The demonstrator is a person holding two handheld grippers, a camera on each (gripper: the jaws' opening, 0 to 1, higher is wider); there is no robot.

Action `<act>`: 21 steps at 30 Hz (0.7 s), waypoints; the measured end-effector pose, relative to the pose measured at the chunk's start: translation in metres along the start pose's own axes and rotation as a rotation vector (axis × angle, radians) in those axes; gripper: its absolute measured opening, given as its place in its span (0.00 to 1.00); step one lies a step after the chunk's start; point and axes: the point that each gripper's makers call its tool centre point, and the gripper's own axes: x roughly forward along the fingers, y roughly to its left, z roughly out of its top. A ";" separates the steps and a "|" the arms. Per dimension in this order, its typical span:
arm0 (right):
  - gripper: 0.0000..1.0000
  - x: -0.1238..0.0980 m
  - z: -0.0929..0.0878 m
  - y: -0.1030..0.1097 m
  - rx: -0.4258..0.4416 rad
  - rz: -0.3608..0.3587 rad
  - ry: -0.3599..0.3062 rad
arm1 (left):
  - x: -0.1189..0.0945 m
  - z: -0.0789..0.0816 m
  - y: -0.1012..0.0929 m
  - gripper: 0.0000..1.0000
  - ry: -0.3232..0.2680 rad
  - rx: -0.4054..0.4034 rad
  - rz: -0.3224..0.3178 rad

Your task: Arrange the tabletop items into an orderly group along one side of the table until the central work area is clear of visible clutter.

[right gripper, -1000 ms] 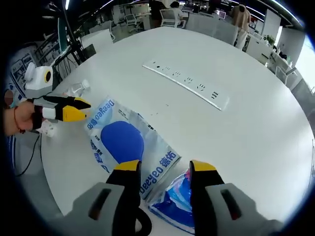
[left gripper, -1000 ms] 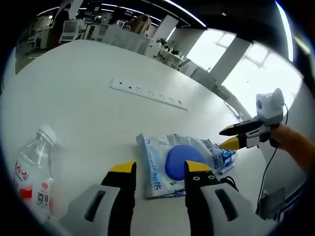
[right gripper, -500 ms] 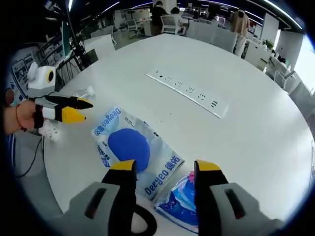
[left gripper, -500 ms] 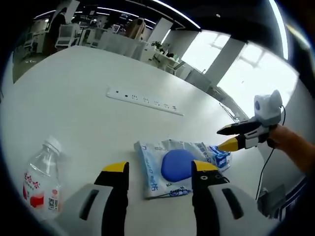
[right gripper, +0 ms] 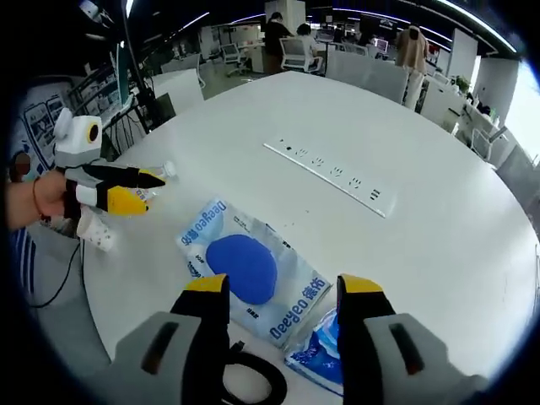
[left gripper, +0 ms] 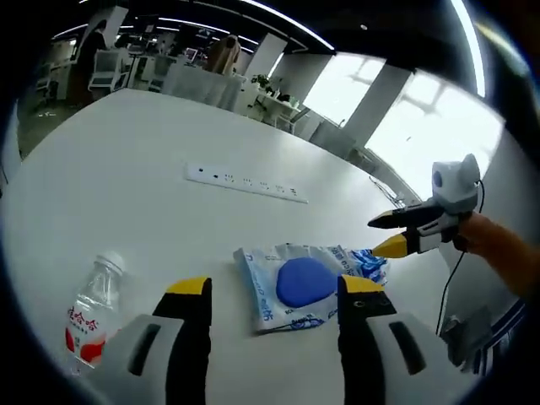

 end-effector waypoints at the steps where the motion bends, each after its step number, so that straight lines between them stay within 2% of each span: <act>1: 0.50 0.000 0.001 0.002 -0.001 0.002 -0.003 | -0.003 0.001 0.000 0.62 -0.002 0.001 -0.002; 12: 0.51 -0.008 0.016 0.026 0.033 0.037 -0.066 | -0.039 0.010 0.009 0.67 -0.016 0.016 -0.014; 21: 0.52 -0.010 0.032 0.053 0.040 0.066 -0.107 | -0.078 0.019 0.020 0.72 -0.032 0.014 -0.026</act>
